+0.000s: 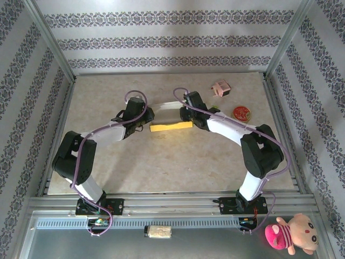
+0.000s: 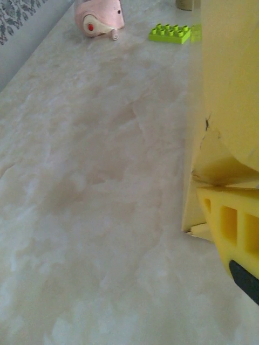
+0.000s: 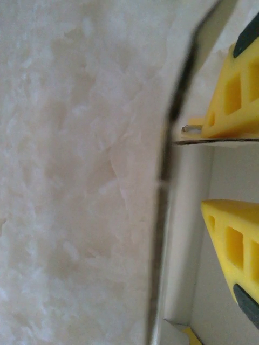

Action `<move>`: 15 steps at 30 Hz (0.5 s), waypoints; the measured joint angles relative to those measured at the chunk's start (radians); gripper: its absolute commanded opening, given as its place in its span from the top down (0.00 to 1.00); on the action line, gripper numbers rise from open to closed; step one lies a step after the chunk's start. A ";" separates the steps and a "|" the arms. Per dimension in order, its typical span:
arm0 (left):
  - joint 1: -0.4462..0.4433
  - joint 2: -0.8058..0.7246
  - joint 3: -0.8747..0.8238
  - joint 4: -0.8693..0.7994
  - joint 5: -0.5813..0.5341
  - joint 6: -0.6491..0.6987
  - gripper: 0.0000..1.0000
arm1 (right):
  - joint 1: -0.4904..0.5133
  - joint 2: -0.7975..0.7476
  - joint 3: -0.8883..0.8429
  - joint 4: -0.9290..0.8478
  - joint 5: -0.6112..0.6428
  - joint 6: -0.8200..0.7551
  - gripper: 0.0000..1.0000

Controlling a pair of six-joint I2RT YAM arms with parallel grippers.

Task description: Fold the paper box

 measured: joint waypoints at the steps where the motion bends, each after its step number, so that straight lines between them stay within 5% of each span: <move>1: -0.005 -0.008 -0.010 0.000 0.000 0.000 0.80 | 0.002 -0.007 -0.010 -0.001 0.000 0.000 0.61; 4: -0.018 -0.032 -0.037 0.002 0.002 0.001 0.74 | 0.007 -0.035 -0.037 -0.002 -0.008 0.001 0.55; 15: -0.056 -0.096 -0.139 0.050 -0.006 0.002 0.72 | 0.009 -0.177 -0.121 -0.005 -0.019 -0.003 0.45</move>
